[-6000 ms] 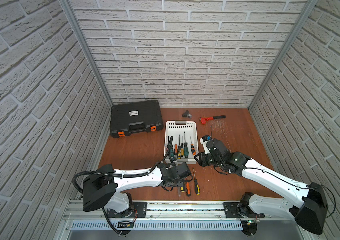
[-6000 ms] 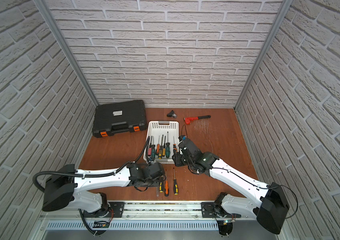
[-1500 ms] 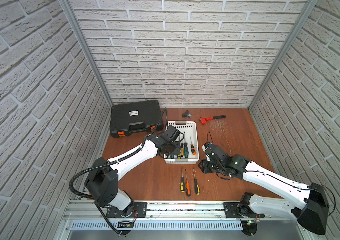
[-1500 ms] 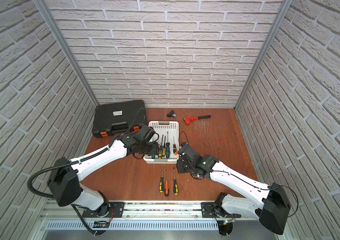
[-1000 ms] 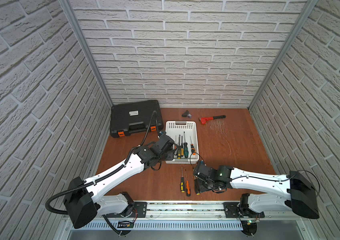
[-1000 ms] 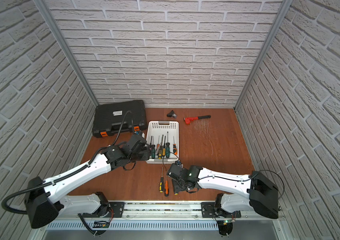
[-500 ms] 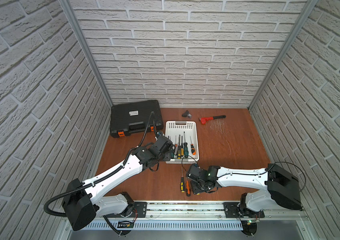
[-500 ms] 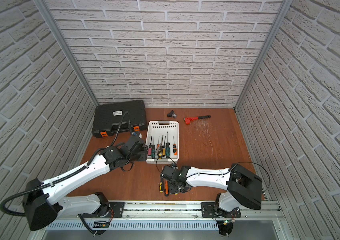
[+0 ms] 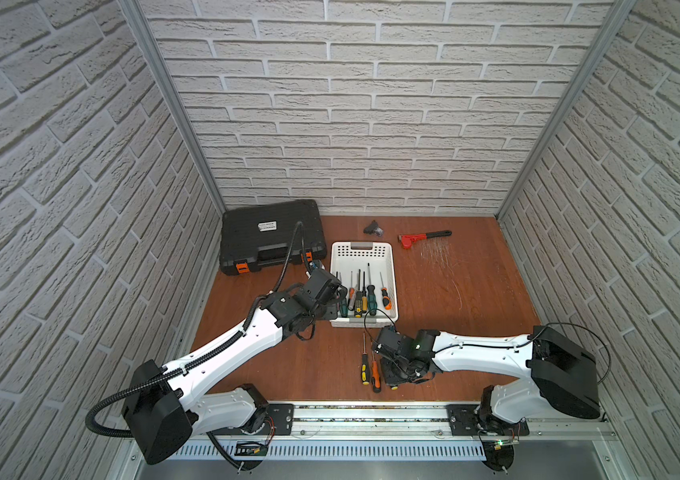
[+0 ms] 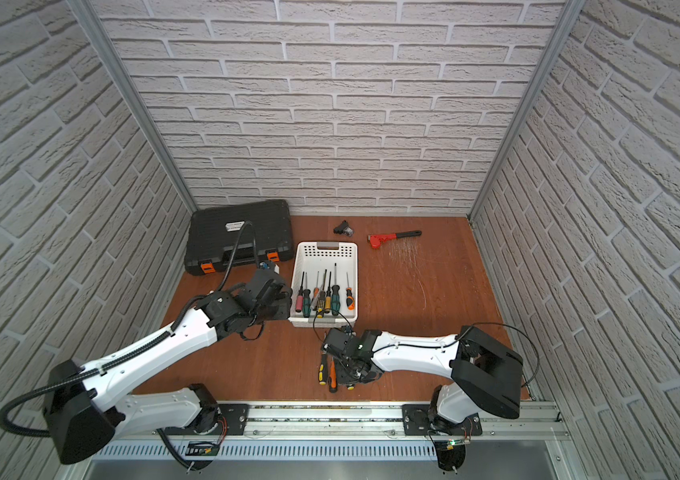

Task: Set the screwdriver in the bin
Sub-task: 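Close the right gripper on the black-yellow screwdriver handle and lift it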

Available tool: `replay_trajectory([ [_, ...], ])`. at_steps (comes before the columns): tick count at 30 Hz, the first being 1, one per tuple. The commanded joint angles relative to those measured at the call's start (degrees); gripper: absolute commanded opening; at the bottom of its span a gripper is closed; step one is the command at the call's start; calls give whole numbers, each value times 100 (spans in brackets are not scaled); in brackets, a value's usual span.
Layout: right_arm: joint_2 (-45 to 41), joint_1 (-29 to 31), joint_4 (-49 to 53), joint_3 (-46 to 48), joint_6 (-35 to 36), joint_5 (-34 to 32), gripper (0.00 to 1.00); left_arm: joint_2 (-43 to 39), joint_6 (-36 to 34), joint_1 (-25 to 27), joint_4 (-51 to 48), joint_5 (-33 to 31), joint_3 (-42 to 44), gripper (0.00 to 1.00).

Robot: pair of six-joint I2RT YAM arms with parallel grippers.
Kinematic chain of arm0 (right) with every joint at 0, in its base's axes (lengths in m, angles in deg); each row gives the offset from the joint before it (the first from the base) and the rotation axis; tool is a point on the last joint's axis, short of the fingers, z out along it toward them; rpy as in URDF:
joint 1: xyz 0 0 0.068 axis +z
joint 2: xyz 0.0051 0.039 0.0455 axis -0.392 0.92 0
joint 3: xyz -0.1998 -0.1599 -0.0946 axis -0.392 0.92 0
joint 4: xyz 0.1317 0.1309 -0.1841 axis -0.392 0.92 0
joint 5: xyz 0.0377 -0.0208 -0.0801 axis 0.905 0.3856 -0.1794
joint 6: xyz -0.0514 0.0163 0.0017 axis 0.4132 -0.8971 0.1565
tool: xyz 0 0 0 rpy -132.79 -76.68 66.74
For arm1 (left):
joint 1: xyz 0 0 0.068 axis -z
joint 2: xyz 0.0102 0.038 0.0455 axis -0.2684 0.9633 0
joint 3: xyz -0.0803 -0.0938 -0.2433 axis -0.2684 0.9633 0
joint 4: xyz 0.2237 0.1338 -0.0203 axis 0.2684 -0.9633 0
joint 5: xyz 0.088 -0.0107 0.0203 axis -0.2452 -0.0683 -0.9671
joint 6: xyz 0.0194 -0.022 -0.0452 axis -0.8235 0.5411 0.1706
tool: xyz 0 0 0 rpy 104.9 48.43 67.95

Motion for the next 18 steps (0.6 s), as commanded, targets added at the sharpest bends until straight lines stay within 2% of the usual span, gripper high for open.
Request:
replay_trajectory([
  [1,-139,-24,-52,149,31,-14,20,-132,-110,-63,-59,-78,-25,52],
  [5,-505,-24,127,284,27,-80,7,-186,-166,-72,-133,-186,-117,52],
  [12,-1627,-30,1076,669,-155,-246,7,-107,-508,-260,-323,-321,-522,52],
  [18,-3089,-152,1450,1102,-852,-695,6,180,-648,-371,-222,-164,-858,52],
])
